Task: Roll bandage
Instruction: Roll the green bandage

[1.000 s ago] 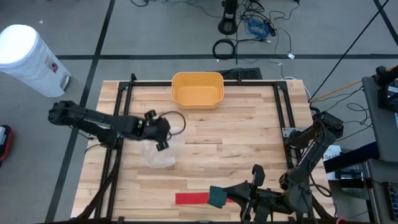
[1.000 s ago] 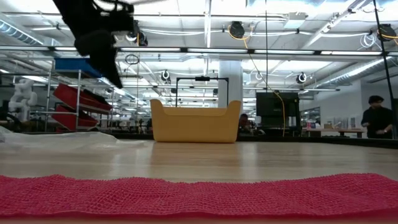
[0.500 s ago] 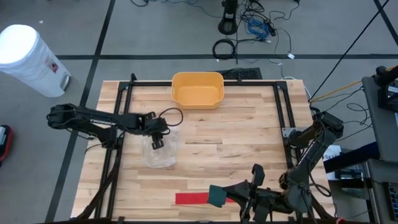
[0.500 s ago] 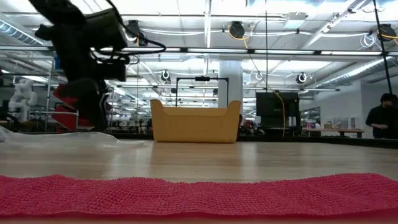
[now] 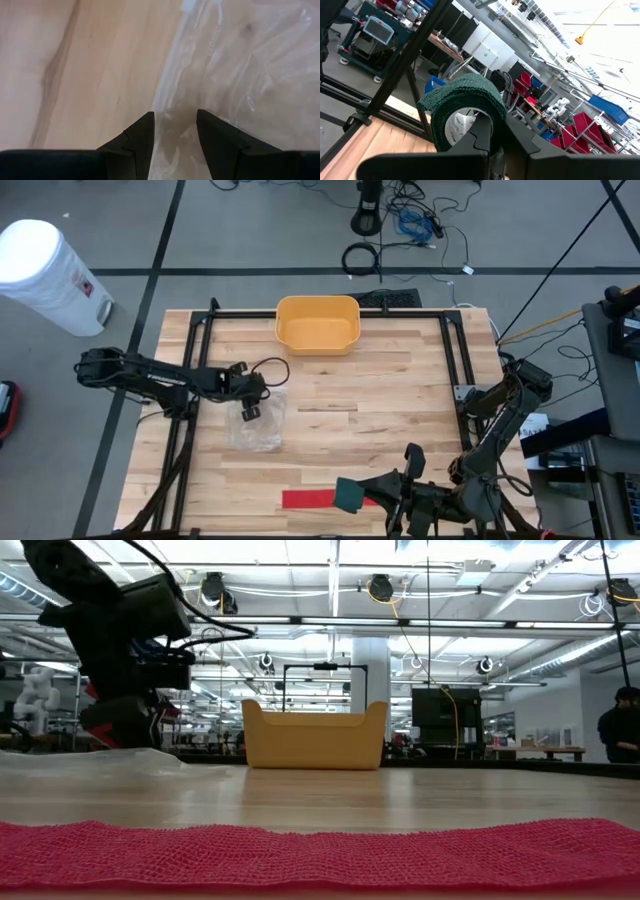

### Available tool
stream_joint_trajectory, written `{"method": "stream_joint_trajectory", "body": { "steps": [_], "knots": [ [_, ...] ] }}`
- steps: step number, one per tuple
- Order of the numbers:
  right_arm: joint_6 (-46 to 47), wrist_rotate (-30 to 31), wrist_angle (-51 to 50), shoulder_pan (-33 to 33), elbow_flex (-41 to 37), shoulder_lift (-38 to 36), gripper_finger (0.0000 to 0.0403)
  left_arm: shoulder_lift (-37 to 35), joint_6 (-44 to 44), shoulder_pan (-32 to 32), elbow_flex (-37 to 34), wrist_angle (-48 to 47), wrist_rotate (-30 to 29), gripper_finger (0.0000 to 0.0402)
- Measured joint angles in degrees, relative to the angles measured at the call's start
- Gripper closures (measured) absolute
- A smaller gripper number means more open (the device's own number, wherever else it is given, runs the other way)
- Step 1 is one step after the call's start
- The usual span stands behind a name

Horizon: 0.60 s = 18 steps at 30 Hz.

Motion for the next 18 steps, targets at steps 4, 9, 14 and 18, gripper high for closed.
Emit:
{"method": "stream_joint_trajectory", "body": {
  "steps": [4,9,14,18],
  "knots": [
    [0.04,-0.02,-0.13,0.0,0.0,-0.02,0.0383,-0.09,-1.35,0.0,-1.16,1.32,0.32,0.0245],
    [0.04,-0.02,-0.22,0.0,0.0,-0.04,0.0383,-0.02,0.66,-2.26,-1.26,3.87,4.22,0.0238],
    [0.07,-0.01,-0.32,0.0,0.0,-0.07,0.0383,0.02,3.17,-5.42,-1.37,10.14,10.7,0.0237],
    [0.32,0.0,-0.4,0.0,0.0,-0.07,0.0383,0.02,3.09,-8.54,-1.37,13.0,15.62,0.0237]
  ]
}}
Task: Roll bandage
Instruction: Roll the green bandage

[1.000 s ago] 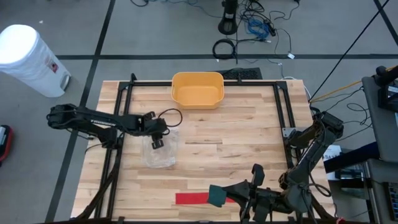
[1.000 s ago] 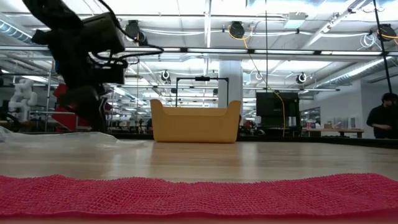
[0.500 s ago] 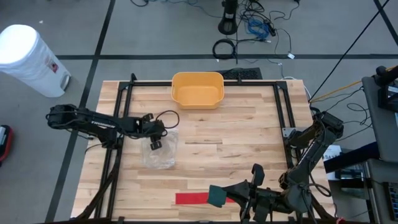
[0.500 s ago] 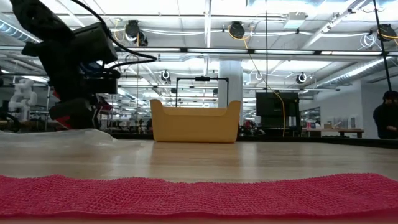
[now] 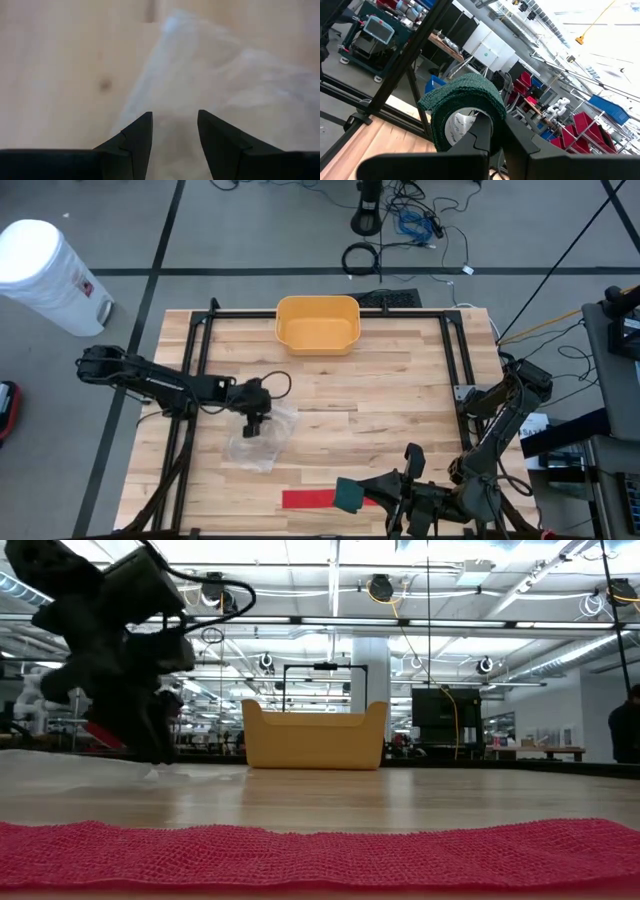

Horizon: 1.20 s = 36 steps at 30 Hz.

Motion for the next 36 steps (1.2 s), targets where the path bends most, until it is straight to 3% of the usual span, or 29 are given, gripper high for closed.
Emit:
{"method": "stream_joint_trajectory", "body": {
  "steps": [4,9,14,29,36],
  "knots": [
    [0.18,0.0,-0.04,0.0,0.0,0.0,0.0383,0.0,-0.22,-3.53,0.35,-0.08,-2.25,0.0237],
    [0.18,0.0,-0.02,0.0,0.0,0.0,0.0383,0.0,-1.67,-5.58,1.1,0.11,-14.84,0.0237],
    [0.18,-0.02,-0.04,0.0,0.0,0.0,0.0383,0.48,-1.72,-3.74,1.16,0.12,-15.8,0.0237],
    [1.1,-0.13,-0.46,-0.37,0.0,0.0,0.0383,9.51,-3.1,-1.79,1.55,2.28,-5.49,0.0237],
    [1.14,-0.09,-0.77,-0.58,0.0,0.0,0.0383,9.68,-3.26,-4.98,1.35,12.62,1.61,0.0237]
  ]
}}
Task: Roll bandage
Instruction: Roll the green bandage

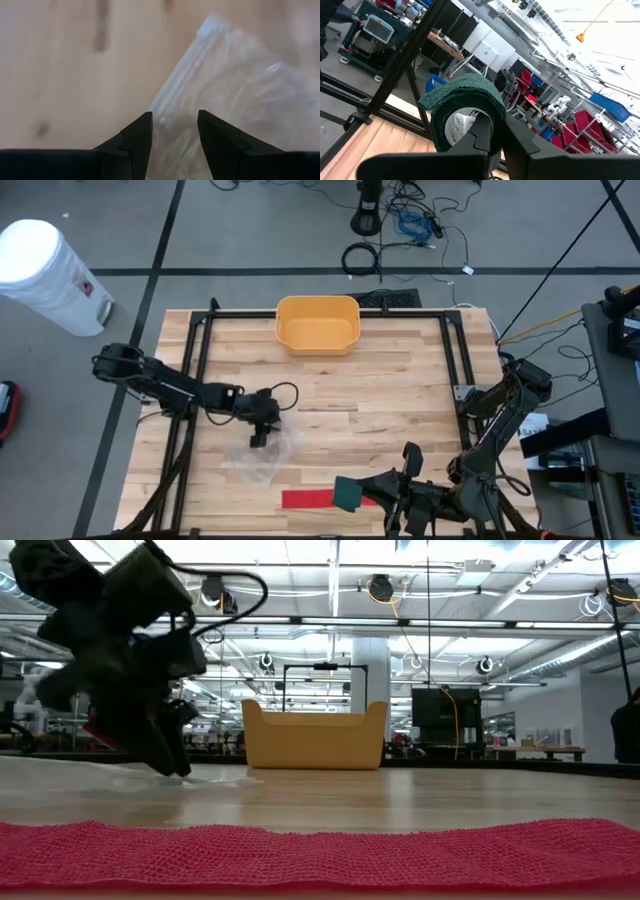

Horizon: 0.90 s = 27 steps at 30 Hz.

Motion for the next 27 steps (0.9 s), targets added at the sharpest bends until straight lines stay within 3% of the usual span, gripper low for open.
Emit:
{"method": "stream_joint_trajectory", "body": {
  "steps": [9,19,27],
  "knots": [
    [1.61,0.05,-1.84,-0.57,0.02,0.0,0.0383,-0.07,-6.43,-4.19,1.89,-0.23,-8.5,0.0237],
    [1.09,0.05,-2.1,-0.57,0.02,0.0,0.0383,-0.11,-20.44,-9.46,2.02,-7.69,-8.18,0.0237],
    [1.46,0.07,-2.1,-0.57,0.02,0.0,0.0383,-0.13,-19.64,-16.51,3.08,-7.34,-7.68,0.0237]
  ]
}}
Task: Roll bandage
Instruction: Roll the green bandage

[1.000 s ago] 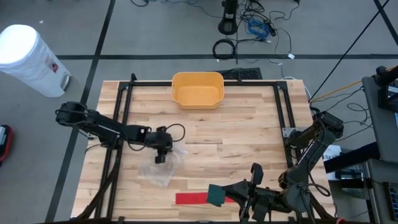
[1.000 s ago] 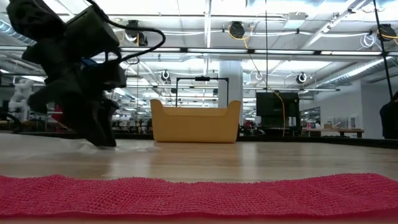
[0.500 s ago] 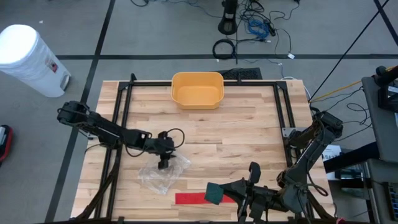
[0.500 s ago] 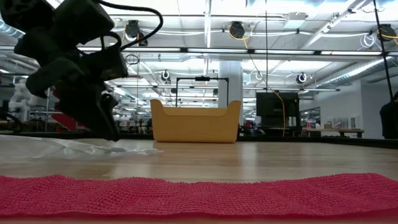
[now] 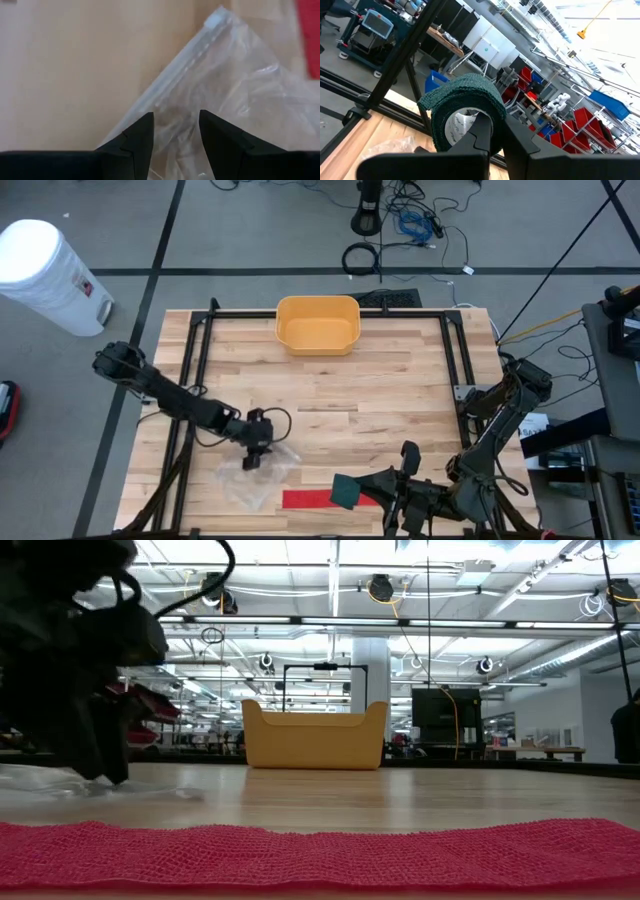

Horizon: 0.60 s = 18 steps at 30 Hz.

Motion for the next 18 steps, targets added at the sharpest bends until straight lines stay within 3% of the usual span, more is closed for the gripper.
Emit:
{"method": "stream_joint_trajectory", "body": {
  "steps": [9,18],
  "knots": [
    [-0.71,-0.01,0.02,0.0,0.0,0.0,0.0383,0.0,-9.1,-5.15,8.68,-15.62,-5.5,0.0237],
    [-0.26,-0.01,-0.15,0.0,0.0,0.0,0.0383,-0.02,-35.15,-10.5,9.72,-32.71,-10.93,0.0237]
  ]
}}
